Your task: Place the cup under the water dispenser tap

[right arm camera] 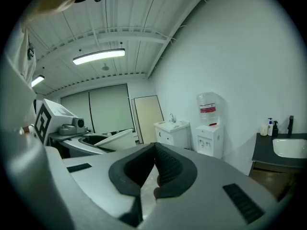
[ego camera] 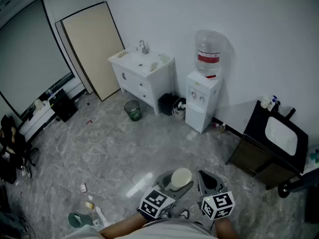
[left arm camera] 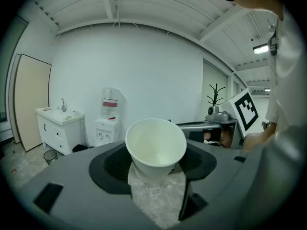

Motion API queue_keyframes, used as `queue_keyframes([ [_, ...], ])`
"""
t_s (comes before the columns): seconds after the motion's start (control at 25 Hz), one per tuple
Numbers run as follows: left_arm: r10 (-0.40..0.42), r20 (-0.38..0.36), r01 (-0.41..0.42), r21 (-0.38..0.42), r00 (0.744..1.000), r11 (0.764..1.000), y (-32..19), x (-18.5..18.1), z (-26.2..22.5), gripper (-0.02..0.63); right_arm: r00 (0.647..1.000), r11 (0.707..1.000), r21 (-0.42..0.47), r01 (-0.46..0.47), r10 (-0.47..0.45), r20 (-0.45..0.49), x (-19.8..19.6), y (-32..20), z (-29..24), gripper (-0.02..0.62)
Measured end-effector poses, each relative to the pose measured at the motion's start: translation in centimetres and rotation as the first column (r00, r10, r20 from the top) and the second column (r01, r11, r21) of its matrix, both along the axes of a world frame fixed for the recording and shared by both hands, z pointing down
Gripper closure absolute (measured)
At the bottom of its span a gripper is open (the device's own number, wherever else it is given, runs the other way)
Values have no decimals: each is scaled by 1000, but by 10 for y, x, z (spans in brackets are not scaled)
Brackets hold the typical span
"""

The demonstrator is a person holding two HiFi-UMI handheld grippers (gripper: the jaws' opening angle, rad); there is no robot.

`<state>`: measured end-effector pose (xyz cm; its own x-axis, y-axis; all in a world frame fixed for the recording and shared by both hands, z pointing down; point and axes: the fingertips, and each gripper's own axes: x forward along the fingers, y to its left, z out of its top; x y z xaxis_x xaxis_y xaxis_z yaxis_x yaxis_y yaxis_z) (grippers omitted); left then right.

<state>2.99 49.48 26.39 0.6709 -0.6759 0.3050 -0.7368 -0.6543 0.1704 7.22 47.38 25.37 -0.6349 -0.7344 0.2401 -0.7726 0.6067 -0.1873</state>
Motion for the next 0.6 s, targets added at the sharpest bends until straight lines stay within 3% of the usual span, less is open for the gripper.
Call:
queue_keyframes([
  [0.6, -6, 11, 6, 17, 1000, 1000, -28, 33, 7, 319, 999, 999, 44, 7, -9, 35, 33, -18, -2, 580],
])
